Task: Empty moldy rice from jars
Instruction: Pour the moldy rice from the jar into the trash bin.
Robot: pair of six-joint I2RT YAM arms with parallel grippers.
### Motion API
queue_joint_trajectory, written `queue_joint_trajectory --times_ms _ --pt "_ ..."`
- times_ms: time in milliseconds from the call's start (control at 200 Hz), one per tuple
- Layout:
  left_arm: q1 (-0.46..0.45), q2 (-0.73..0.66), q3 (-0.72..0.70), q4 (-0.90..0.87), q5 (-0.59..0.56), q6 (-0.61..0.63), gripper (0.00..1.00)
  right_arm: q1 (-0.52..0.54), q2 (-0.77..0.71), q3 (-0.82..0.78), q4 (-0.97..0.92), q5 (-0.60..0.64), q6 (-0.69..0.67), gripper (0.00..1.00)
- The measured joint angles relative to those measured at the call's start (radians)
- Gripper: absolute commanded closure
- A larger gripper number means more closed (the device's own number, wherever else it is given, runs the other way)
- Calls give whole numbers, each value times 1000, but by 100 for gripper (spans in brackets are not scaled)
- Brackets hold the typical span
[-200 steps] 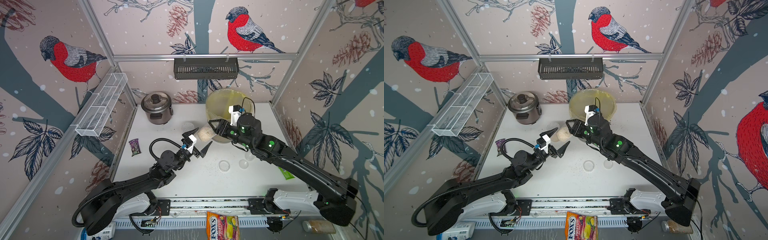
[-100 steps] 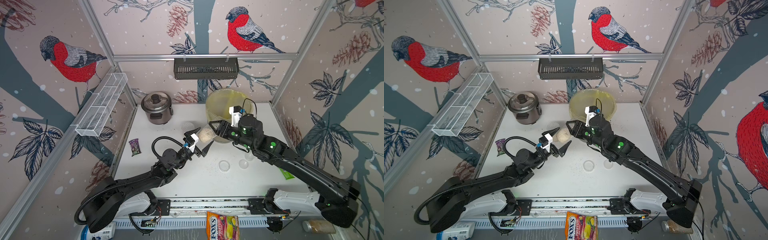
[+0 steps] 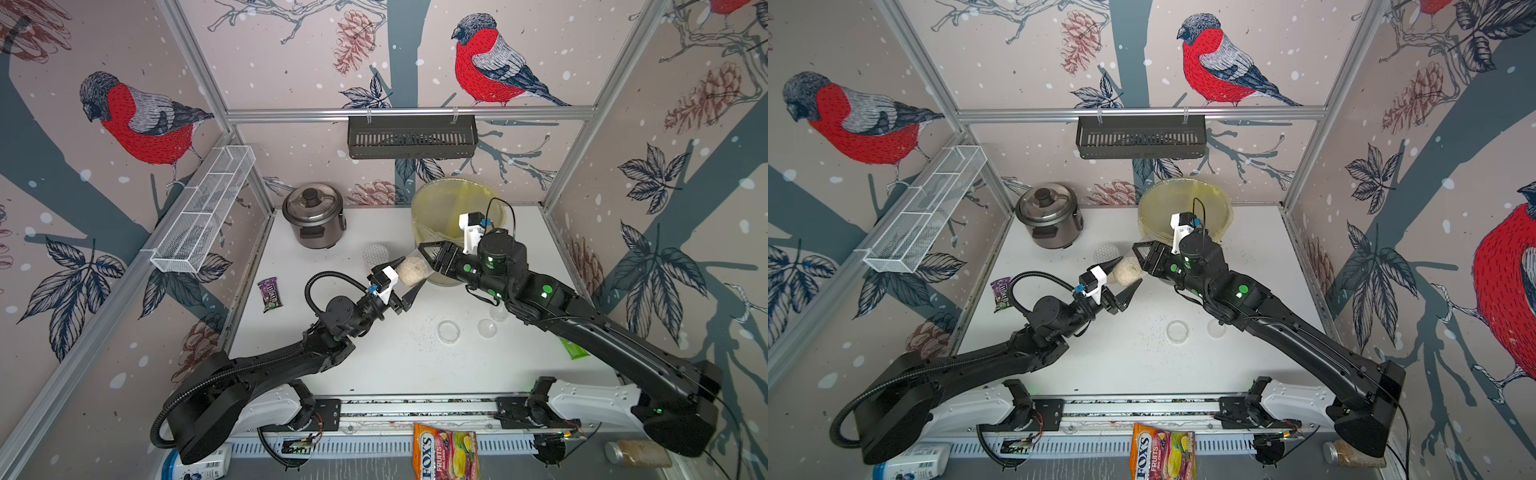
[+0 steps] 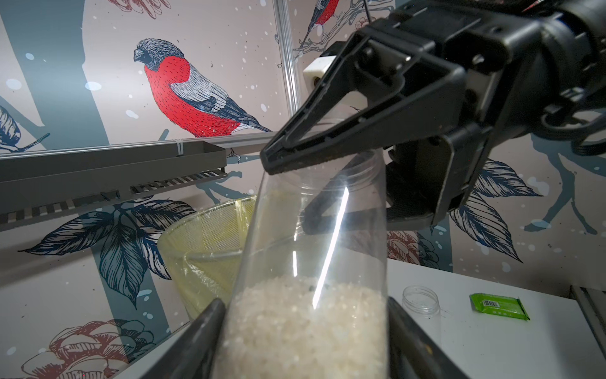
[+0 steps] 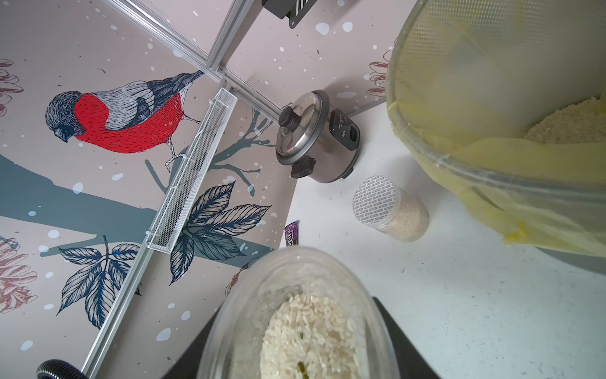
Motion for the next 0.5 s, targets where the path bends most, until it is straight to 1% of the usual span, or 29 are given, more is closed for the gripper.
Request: queue_joint_trajectory --times_ms 55,320,390,495 --pt "0 0 0 -1 3 1 30 0 0 0 0 0 0 69" --pt "5 8 17 -21 9 6 50 -1 0 -2 2 13 -3 68" --pt "8 11 26 -35 11 6 54 -1 0 -2 4 21 -4 66" --pt "11 19 39 -45 15 5 58 -2 0 -2 8 34 -11 61"
